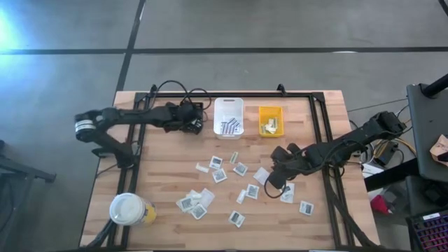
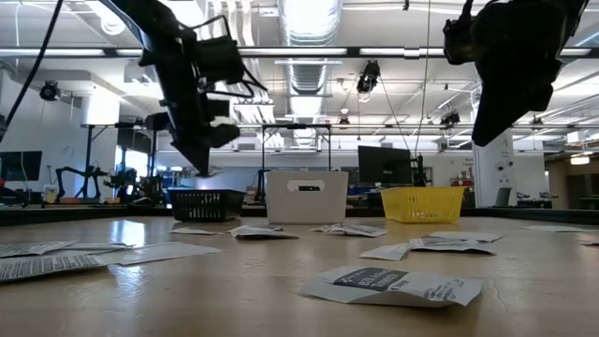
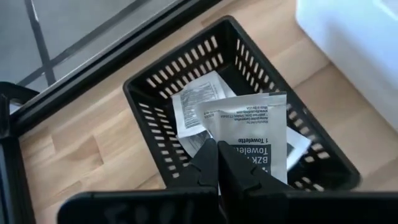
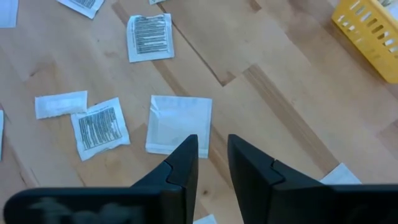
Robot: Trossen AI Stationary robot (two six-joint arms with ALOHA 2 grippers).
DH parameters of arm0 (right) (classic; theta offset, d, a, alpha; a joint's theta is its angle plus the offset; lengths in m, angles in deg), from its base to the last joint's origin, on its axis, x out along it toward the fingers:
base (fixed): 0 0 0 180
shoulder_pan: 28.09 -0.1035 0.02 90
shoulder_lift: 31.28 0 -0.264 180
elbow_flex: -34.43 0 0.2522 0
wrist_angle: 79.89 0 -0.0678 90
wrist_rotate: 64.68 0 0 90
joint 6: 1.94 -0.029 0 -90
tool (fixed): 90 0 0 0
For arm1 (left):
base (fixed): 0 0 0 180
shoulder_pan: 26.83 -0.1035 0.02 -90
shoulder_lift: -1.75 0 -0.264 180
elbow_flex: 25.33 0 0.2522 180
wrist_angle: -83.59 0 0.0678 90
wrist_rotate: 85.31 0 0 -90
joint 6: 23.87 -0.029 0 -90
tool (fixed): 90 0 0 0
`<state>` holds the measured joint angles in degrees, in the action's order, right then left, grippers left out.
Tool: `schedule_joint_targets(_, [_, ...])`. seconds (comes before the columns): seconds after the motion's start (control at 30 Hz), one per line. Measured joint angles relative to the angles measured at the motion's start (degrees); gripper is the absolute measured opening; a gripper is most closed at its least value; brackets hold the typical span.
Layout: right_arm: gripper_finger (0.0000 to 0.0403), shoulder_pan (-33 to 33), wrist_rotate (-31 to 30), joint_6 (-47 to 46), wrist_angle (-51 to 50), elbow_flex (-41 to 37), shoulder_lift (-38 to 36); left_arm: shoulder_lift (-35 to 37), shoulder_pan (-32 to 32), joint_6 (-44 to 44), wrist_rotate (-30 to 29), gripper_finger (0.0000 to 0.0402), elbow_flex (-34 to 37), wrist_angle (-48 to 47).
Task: Pick & Place First Aid Supplies
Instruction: Put the towelette pack into the black basket, then put the blue bandage into the white bin
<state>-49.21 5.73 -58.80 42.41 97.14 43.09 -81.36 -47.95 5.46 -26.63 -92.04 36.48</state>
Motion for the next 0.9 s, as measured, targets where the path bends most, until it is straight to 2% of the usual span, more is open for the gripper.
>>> schedule_joint_targets(0.33, [0.0064, -0.01, 0.0, -1.27, 0.83, -0.02, 0.0, -5.06, -2.21, -0.78, -0.78, 0.0, 0.04, 2.84])
schedule_joint_targets(0.6, [0.007, -0.03, 0.09, -1.05, 0.99, -0.02, 0.0, -5.03, -2.82, -2.03, -0.73, 0.0006, 0.07, 2.74])
schedule_joint_targets(0.73, [0.0075, -0.03, 0.11, -1.01, 0.97, -0.02, 0.0, -4.72, -2.82, -4.03, -0.75, 0.0029, 0.07, 2.74])
schedule_joint_targets(0.9, [0.007, -0.03, 0.12, -0.71, 0.91, -0.12, 0.0, -4.72, -2.82, -4.14, -0.73, 0.0079, 0.07, 2.82])
